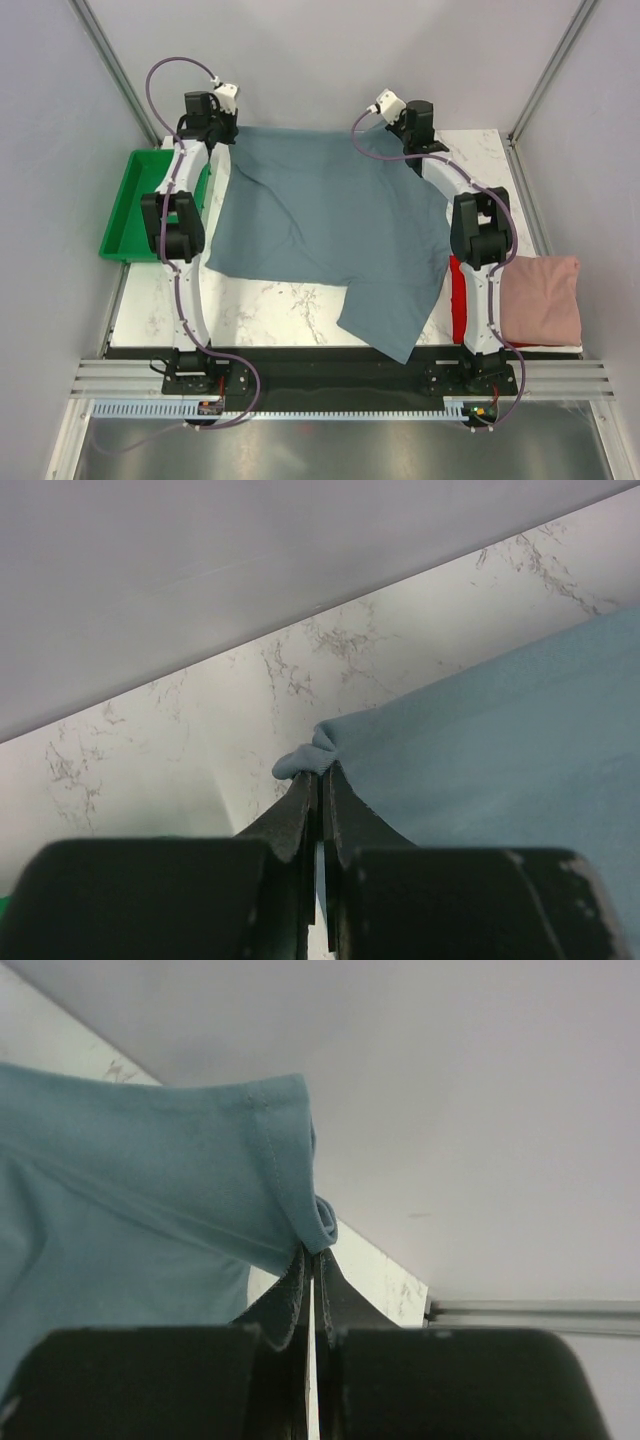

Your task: Fold and stack the t-shirts

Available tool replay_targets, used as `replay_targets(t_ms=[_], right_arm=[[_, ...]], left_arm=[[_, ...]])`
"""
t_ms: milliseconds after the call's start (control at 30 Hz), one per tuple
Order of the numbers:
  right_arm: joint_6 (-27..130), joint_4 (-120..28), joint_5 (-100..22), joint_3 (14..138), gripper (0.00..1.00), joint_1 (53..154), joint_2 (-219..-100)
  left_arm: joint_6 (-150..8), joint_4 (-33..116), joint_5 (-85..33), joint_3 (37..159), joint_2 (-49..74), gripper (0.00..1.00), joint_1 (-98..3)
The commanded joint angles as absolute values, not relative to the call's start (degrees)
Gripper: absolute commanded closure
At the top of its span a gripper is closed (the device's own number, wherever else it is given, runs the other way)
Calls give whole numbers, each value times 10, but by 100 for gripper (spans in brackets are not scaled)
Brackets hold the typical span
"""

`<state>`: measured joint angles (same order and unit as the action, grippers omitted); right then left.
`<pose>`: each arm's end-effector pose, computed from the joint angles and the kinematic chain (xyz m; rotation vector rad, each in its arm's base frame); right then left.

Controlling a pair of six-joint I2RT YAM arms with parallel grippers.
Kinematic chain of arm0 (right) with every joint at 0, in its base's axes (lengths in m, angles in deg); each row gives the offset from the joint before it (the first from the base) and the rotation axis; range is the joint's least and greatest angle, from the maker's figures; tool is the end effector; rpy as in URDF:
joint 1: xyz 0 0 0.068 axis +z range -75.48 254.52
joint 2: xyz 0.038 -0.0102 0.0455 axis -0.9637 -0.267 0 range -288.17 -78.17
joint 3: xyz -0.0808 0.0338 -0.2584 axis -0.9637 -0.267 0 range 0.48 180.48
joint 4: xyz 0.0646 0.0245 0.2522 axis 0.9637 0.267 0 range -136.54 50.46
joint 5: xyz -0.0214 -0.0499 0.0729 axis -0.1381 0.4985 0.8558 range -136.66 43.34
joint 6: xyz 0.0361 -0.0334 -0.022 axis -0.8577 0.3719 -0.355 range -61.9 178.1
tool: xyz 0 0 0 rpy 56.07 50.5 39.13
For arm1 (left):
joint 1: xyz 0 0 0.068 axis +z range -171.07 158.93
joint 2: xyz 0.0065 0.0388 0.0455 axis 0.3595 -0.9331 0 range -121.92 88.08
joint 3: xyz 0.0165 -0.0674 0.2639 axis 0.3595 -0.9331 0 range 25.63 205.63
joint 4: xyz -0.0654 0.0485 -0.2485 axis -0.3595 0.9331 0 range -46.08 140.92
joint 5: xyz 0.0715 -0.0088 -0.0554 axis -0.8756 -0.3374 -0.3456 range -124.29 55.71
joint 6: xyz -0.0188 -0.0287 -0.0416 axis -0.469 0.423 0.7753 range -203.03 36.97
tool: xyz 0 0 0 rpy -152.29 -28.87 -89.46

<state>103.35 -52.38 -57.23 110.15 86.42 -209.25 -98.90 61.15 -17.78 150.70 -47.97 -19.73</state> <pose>0.5380 0.1067 0.2497 -0.7802 1.7073 -0.5738 0.5574 0.0029 0.2579 0.4326 1.9965 -0.1096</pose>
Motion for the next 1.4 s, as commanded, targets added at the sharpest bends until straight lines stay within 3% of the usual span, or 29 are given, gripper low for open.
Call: replay_targets(t_ms=[0, 933, 1367], right_arm=[[1024, -515, -592, 1064, 100, 873, -2024], [982, -408, -614, 820, 100, 934, -1809], [872, -322, -569, 710, 100, 1004, -1724]], left_arm=[[-980, 580, -155, 1486, -414, 98, -187], [-1015, 573, -127, 1273, -274, 98, -176], [-1038, 579, -147, 1163, -232, 98, -169]])
